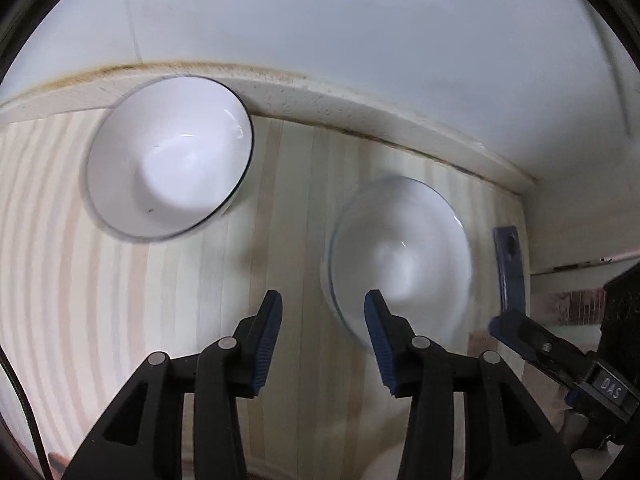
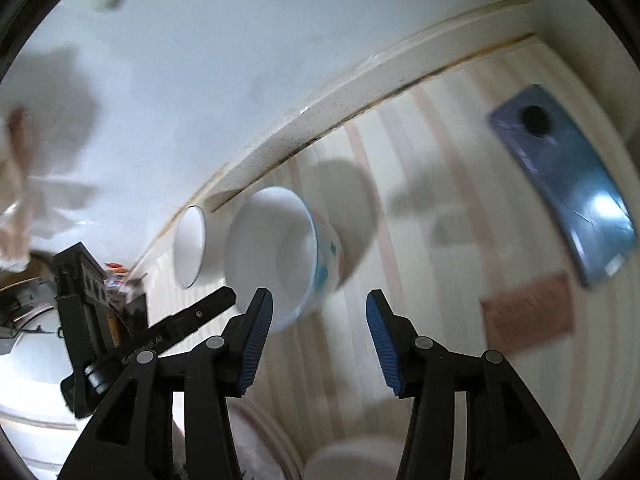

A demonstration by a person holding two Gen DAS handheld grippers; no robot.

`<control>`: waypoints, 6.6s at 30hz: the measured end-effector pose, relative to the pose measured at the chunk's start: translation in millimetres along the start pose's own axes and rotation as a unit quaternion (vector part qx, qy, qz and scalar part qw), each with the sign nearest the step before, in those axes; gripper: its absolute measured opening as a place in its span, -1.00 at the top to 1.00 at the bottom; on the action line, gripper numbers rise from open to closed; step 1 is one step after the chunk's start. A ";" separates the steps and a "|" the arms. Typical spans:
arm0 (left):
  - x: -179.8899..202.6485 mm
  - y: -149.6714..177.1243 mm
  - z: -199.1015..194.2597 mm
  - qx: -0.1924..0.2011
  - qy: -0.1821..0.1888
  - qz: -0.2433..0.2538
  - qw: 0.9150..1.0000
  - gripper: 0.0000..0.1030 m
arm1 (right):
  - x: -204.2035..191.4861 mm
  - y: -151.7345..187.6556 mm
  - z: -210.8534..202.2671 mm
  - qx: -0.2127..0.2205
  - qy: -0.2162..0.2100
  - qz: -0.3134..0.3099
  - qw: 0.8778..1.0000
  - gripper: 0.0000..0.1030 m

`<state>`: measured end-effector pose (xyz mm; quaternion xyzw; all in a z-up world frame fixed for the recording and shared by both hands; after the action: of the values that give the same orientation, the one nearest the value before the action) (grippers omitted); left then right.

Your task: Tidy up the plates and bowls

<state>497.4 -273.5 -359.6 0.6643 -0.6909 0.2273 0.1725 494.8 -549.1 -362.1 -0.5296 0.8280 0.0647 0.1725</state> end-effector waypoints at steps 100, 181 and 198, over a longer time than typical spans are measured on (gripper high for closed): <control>86.1 170.4 -10.8 -0.121 -0.049 0.115 0.985 0.58 | 60.0 167.2 -58.1 -0.067 0.046 0.010 0.997 0.60; -34.6 -16.7 -83.8 0.050 -0.023 0.020 0.998 0.73 | -176.2 17.8 42.7 -0.020 0.026 -0.115 0.993 0.67; 59.0 81.0 -103.3 0.025 0.020 0.062 0.998 0.73 | -80.6 93.3 -87.5 0.015 0.038 -0.098 0.994 0.67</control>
<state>406.7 -265.7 -248.1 0.6198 -0.7211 0.2678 0.1554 422.5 -465.4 -259.0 -0.6075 0.7789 0.0148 0.1548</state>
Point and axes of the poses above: each gripper's, at about its wrist camera, not at the fingertips, and z roughly the way its jaws point, x to its right, y to its underside, the point moved 3 cm from there along z, roughly the way its jaws point, and after that the axes turned 10 degrees about y, right-handed, at the moved point
